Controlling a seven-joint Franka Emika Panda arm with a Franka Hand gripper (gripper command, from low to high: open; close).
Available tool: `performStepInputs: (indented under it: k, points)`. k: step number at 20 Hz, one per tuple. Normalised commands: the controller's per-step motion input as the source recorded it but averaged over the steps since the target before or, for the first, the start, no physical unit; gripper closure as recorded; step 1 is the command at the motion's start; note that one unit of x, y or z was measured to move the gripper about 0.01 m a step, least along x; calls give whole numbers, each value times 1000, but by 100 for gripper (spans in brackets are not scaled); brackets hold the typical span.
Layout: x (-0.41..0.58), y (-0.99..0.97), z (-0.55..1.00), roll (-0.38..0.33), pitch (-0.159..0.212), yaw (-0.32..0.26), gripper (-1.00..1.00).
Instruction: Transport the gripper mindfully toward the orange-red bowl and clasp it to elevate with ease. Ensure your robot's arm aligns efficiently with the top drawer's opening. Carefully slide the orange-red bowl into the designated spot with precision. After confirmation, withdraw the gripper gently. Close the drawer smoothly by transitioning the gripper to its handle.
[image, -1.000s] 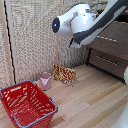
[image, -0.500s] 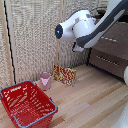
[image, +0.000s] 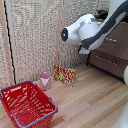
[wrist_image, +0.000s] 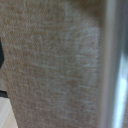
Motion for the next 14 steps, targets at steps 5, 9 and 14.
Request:
performStepInputs:
  k: [5, 9, 14]
  points:
    - [-54, -85, 0, 4, -1, -48, 100]
    - [-23, -52, 0, 0, 0, -55, 100]
    - [-38, -103, 42, 0, 36, -45, 100]
